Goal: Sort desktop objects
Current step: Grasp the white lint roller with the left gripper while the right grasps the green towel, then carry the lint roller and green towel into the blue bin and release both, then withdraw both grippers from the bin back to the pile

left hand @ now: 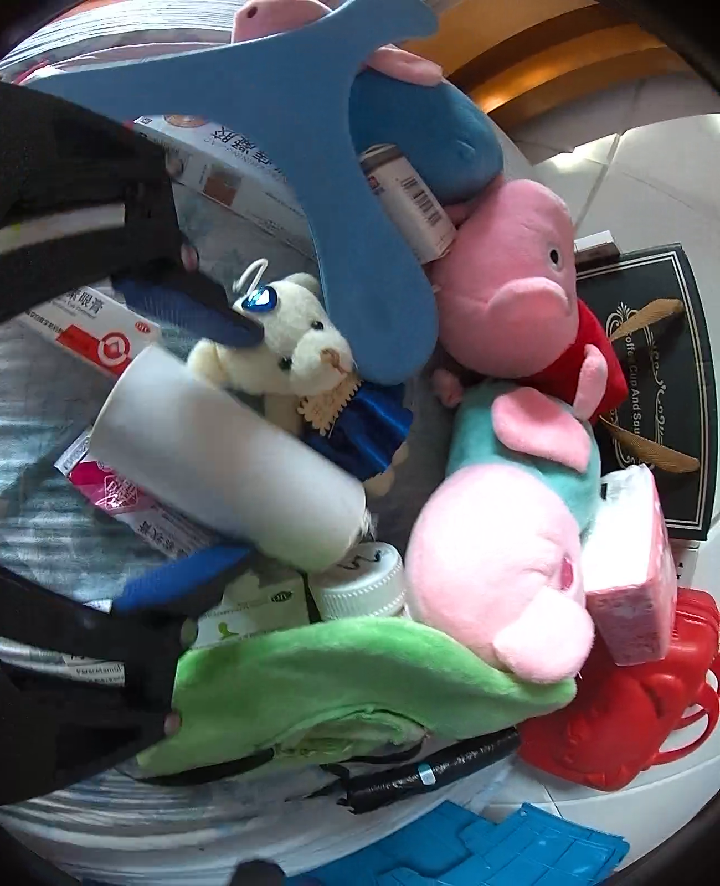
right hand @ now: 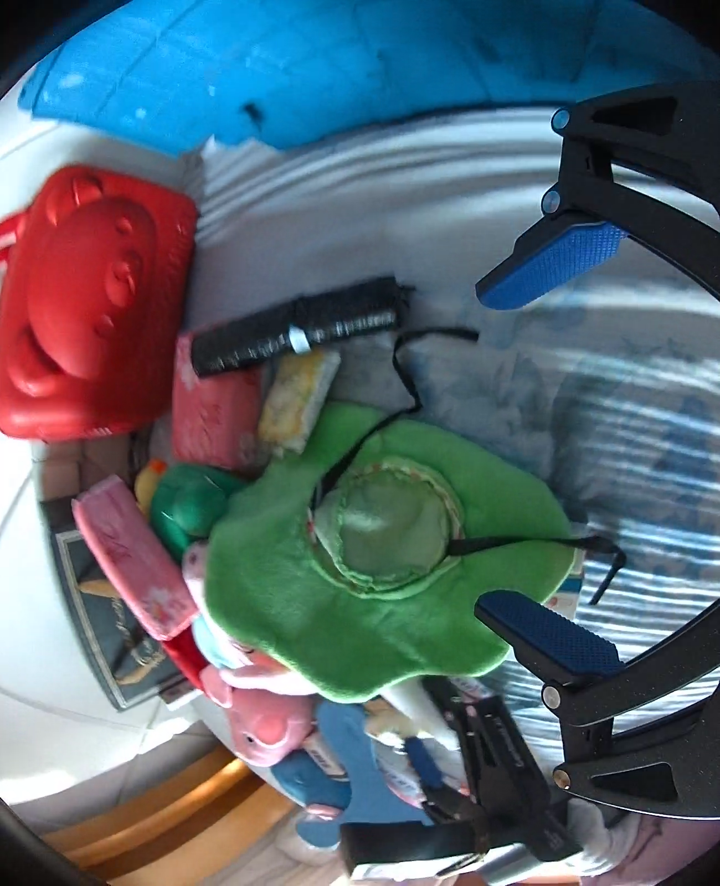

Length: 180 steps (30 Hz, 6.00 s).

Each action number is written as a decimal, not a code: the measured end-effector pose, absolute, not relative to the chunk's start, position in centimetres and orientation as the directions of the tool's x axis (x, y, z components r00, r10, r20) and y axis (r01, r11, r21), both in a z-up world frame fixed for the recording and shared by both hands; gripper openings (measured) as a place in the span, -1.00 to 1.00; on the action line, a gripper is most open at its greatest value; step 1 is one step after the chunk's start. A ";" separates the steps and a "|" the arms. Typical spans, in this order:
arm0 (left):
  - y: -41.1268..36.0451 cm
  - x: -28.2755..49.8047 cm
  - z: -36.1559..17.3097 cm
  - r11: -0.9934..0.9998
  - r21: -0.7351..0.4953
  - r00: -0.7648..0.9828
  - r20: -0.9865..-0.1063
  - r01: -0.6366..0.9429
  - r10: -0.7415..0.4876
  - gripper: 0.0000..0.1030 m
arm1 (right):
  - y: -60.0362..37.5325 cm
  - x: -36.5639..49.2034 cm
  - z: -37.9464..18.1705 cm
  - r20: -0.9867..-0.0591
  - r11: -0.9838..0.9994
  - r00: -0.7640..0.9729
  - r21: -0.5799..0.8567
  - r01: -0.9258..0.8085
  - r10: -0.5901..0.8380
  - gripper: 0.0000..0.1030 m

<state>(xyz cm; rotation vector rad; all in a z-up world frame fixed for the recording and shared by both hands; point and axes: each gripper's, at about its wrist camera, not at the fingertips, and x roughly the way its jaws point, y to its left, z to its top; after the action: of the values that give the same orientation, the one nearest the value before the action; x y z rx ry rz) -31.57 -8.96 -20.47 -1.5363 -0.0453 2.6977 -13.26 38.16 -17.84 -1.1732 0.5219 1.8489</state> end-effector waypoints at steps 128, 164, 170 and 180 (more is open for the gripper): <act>44.6 -15.2 6.6 -0.925 0.022 -0.658 -0.709 -0.380 0.254 -0.12 | 34.8 32.9 8.8 -0.562 -0.370 -0.102 -0.388 -0.844 0.821 0.42; 17.6 -8.1 9.4 -0.989 -0.140 -0.888 -0.448 -0.046 0.104 0.45 | 22.4 18.5 11.1 -0.398 -0.625 -0.536 -0.136 -0.768 0.745 1.00; 8.2 -8.7 5.9 -0.995 -0.102 -0.859 -0.510 0.008 0.045 0.45 | 19.4 10.8 9.0 -0.415 -0.664 -0.569 -0.125 -0.737 0.710 1.00; -6.9 -11.5 -5.2 -0.996 -0.037 -0.740 -0.671 0.078 -0.033 0.45 | 18.6 0.0 1.1 -0.531 -0.682 -0.540 -0.103 -0.724 0.653 1.00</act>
<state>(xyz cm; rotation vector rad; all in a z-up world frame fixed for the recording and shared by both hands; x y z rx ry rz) -11.53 -6.89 -5.19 -1.1499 -0.1004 2.9863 0.01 18.58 1.11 -0.6962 0.1632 2.2202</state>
